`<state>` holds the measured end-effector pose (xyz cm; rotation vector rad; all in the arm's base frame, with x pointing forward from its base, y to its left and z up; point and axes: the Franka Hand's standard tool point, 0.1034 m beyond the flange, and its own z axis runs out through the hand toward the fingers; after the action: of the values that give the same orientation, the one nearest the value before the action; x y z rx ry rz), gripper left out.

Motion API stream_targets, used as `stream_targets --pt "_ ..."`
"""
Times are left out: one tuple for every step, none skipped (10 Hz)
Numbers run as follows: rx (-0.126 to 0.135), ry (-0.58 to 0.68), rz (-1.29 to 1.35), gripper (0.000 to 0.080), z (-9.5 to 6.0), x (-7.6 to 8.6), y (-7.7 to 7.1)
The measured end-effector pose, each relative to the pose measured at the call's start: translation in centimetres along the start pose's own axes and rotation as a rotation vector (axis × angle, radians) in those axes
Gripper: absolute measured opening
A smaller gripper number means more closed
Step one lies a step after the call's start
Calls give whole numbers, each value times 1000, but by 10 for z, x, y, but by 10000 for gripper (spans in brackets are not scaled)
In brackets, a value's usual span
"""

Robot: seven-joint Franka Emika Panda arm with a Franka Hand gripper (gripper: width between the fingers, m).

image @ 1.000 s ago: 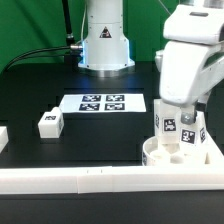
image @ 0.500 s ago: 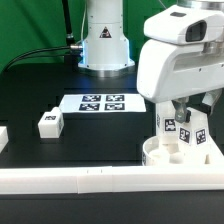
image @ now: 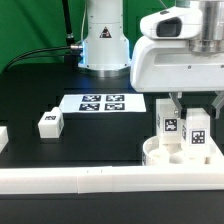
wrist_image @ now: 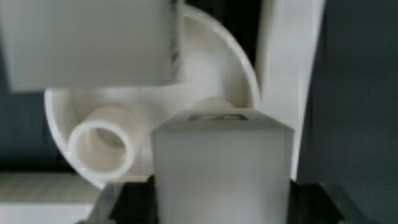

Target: Assemble stool

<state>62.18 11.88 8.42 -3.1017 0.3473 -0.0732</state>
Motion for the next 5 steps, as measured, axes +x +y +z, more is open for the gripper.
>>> stream_targets --pt "6 -6 95 333 0 0 0" --pt "5 -10 163 333 0 0 -1" --pt "0 -13 218 333 0 -2 -3" --pt "6 -15 277 333 0 -1 -3" --pt "10 -17 349 333 0 -1 -3"
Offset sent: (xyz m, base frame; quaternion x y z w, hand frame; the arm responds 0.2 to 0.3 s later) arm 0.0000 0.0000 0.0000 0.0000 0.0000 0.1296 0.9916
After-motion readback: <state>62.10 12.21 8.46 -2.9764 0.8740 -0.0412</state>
